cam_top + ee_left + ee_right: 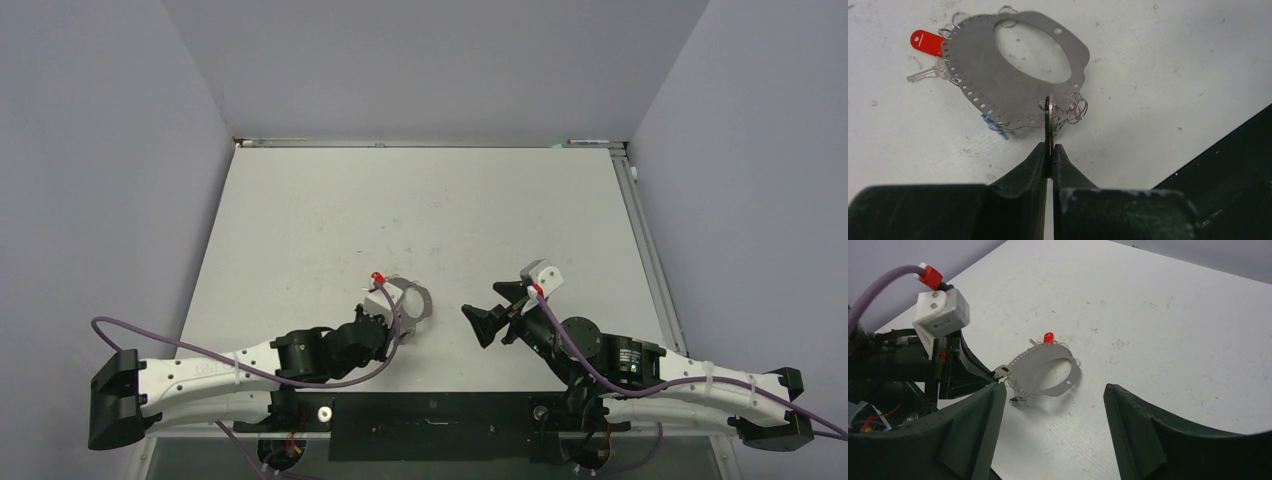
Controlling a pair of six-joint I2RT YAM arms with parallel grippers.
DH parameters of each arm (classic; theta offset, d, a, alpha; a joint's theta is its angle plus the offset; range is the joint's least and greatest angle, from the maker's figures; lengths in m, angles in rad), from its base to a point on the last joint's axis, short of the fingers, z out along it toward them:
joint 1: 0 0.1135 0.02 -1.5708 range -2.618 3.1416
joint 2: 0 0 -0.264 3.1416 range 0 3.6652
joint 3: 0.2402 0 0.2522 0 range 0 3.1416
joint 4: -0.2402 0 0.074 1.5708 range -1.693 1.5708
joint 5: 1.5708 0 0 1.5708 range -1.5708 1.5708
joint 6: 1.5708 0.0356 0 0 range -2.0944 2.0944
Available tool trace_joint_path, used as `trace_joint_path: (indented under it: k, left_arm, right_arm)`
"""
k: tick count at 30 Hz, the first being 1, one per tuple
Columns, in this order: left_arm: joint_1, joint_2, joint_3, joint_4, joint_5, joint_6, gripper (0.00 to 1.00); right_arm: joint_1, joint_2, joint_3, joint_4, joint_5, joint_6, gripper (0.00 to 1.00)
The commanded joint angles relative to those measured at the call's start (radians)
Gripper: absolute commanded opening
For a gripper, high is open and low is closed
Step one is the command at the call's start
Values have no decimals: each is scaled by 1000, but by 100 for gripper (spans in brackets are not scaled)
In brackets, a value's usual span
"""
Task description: Put the keys on the keyring
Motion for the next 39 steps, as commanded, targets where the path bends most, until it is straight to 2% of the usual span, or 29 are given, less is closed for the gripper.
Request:
trace_joint_path:
  k: [1, 8, 13, 20, 31, 39]
  left_arm:
    - [3, 31, -11, 38, 76, -88, 0]
    - [5, 76, -53, 50, 99, -148, 0]
    - [17, 86, -74, 98, 91, -135, 0]
    - [125, 111, -69, 159, 147, -75, 0]
    - [272, 306, -20, 329, 261, 16, 0]
    - [316, 420, 59, 389, 314, 61, 0]
  right_arm:
    - [1, -5, 5, 11, 23, 25, 73]
    - [2, -2, -10, 16, 28, 38, 73]
    - [2, 11, -17, 19, 29, 49, 73]
    - [2, 40, -23, 28, 37, 54, 73]
    - [1, 69, -37, 58, 55, 35, 73]
    - [2, 97, -41, 58, 70, 27, 73]
